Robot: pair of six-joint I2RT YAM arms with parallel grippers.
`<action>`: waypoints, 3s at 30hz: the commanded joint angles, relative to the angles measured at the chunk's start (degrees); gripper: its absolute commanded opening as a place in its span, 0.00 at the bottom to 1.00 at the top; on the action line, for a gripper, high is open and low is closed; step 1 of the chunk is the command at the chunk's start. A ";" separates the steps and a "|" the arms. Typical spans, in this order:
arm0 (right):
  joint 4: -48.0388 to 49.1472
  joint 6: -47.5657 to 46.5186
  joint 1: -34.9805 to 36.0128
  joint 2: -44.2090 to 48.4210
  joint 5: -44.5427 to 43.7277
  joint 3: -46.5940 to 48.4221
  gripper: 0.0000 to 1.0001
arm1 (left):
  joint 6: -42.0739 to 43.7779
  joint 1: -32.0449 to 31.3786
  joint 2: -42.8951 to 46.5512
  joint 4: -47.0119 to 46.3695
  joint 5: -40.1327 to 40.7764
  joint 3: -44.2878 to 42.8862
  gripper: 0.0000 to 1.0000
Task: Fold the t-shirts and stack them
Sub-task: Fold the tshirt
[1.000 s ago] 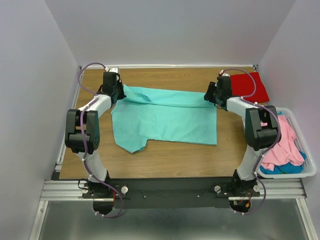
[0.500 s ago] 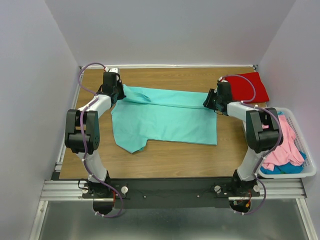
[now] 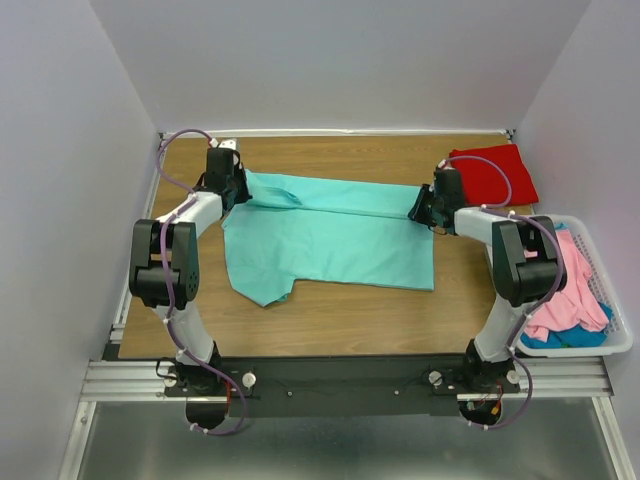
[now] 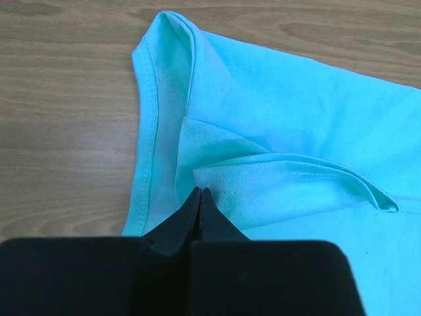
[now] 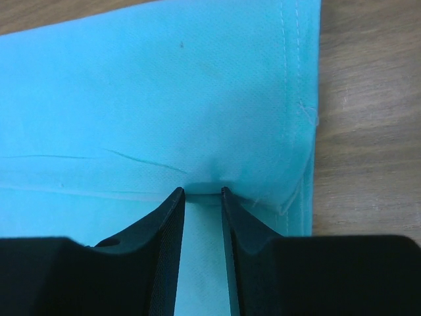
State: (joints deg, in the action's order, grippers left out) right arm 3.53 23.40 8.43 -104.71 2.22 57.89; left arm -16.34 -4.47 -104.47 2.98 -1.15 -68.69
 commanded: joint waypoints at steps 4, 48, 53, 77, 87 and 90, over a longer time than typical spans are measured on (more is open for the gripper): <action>-0.19 1.56 -0.78 -2.52 -0.11 -1.11 0.35 | -1.06 -0.19 3.74 1.76 0.36 1.62 0.00; -0.28 1.73 -2.09 4.60 7.44 3.02 0.42 | -12.06 -0.36 13.16 -1.14 9.51 6.74 0.34; -0.19 2.88 -3.06 1.62 8.94 5.47 0.42 | -11.96 -0.36 2.81 -1.66 3.80 -1.44 0.26; 0.51 4.82 -13.88 -9.82 14.56 9.26 0.42 | -18.29 3.15 -4.79 -0.61 -3.42 1.10 0.21; 1.13 4.12 -6.78 -0.94 32.65 10.93 0.47 | -13.03 3.06 12.60 -0.08 -1.58 5.13 0.46; 1.13 2.97 -2.38 -1.38 34.25 12.95 0.47 | -10.48 2.89 19.72 -0.17 -0.88 9.35 0.51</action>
State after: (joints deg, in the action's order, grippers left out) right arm 4.69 28.51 0.23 -106.76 29.19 68.10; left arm -30.96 -1.72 -91.46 2.70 -3.57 -62.63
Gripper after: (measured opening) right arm 0.469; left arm 0.493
